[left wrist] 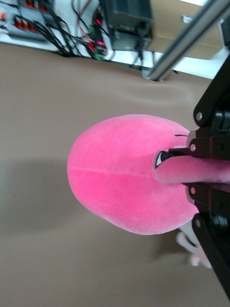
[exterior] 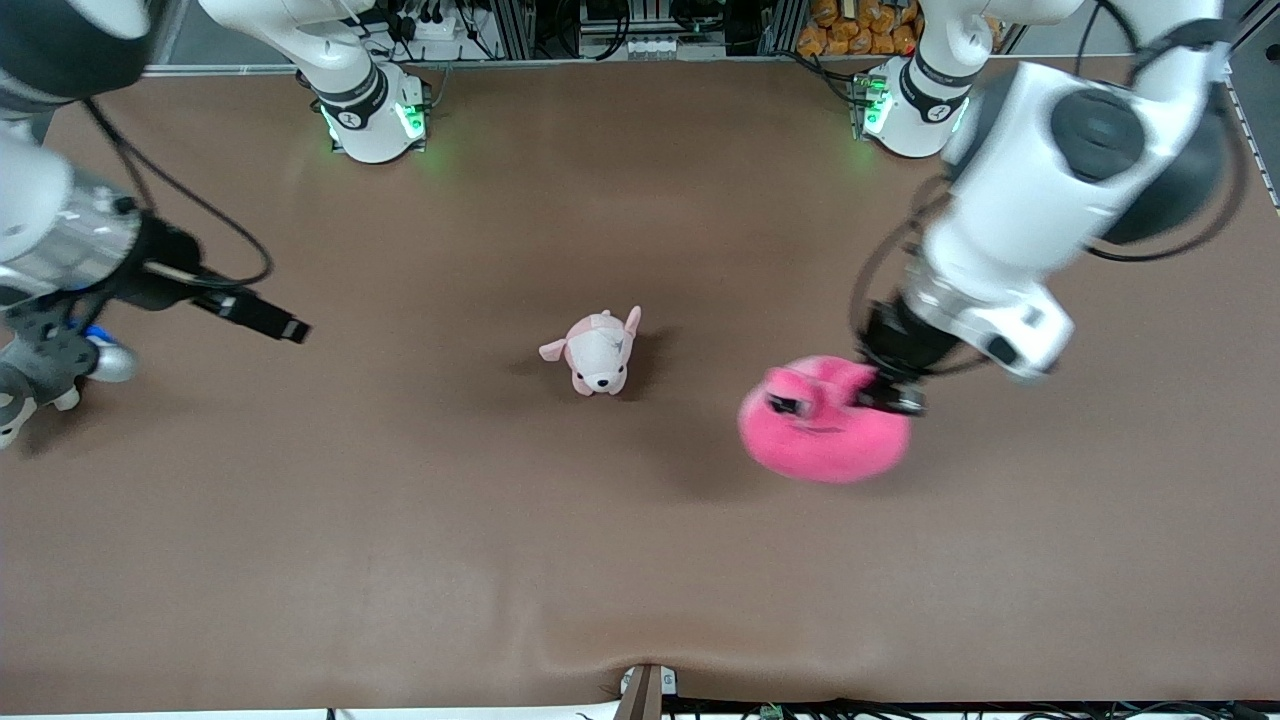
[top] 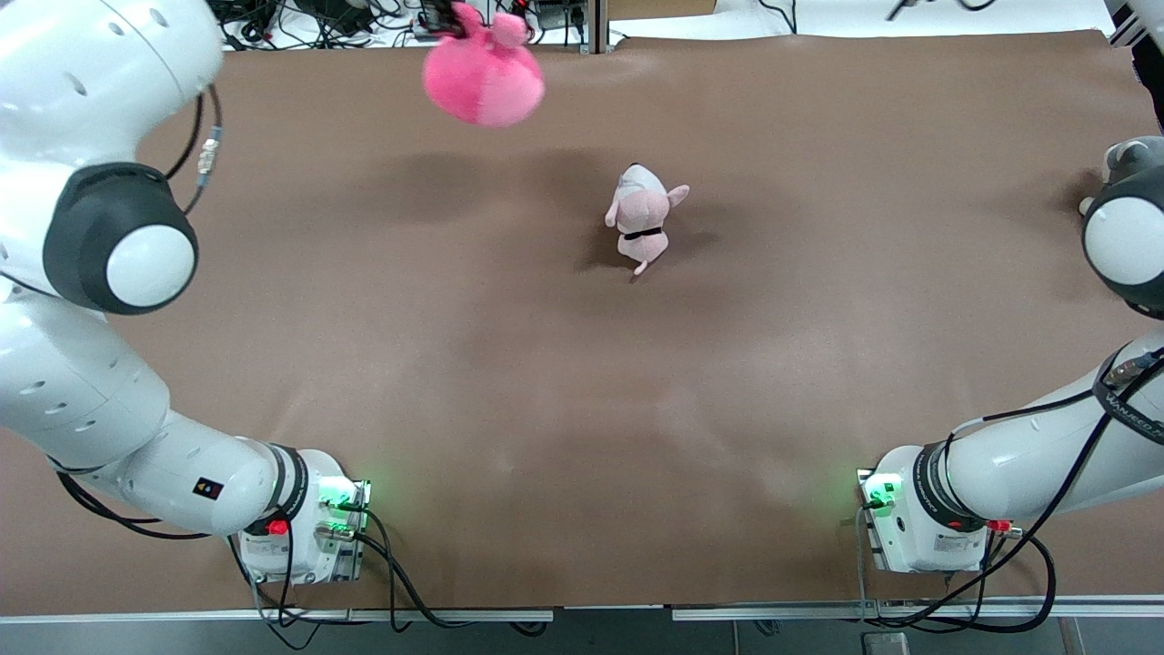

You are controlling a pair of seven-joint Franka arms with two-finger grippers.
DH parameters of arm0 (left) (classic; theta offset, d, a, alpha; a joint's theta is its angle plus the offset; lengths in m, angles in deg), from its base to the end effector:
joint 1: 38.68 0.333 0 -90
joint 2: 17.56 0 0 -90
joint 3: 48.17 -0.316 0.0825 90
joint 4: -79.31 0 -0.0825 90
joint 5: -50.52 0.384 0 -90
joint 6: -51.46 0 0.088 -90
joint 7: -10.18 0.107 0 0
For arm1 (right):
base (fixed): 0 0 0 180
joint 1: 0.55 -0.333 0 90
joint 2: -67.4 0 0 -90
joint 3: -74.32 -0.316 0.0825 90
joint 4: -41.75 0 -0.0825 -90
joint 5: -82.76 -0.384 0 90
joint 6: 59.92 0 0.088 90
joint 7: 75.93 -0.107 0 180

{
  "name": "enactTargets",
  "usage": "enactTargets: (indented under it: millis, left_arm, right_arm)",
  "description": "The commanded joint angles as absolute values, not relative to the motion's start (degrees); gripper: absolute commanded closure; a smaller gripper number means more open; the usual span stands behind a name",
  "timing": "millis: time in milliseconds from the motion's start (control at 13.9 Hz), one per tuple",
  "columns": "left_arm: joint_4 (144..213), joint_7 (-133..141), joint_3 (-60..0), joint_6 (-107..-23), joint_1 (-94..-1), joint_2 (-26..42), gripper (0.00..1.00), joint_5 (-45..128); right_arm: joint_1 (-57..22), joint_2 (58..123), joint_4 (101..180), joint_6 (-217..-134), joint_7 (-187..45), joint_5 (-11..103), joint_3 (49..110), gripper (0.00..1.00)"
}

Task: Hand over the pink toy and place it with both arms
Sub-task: 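Lift the plush with the left gripper while the right gripper approaches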

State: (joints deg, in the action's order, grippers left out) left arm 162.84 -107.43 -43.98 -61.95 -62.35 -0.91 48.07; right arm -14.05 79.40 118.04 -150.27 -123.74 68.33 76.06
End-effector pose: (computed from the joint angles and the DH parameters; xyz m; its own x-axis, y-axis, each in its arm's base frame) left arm 0.5960 -0.3108 0.5420 0.0009 0.9868 -0.1619 0.9844 0.0276 0.1736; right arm 0.6005 0.1544 0.6183 0.8095 -0.5660 -0.1559 -0.5869 -0.7871 -0.1897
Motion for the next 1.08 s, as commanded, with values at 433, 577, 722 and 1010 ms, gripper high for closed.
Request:
enactTargets:
  millis: [433,577,722,1010]
  left_arm:
    - [151.2,-127.4,-45.4,-64.7,-76.5,5.7,1.0,51.8]
    - [151.2,-128.7,-45.4,-65.4,-78.5,6.2,1.0,51.9]
    - [151.1,-130.9,-45.9,-66.5,-80.3,6.7,1.0,53.5]
    - [151.2,-132.4,-46.0,-68.2,-82.9,6.9,1.0,55.1]
  right_arm:
    - [-21.0,84.2,116.5,-157.1,-170.7,50.5,76.6,0.0]
    - [-23.5,85.4,116.6,-160.5,-177.6,50.5,76.6,0.0]
    - [-26.9,86.6,116.6,-163.5,-178.6,51.5,76.7,0.0]
    - [-31.0,87.3,117.4,-164.2,-180.3,60.1,76.7,0.03]
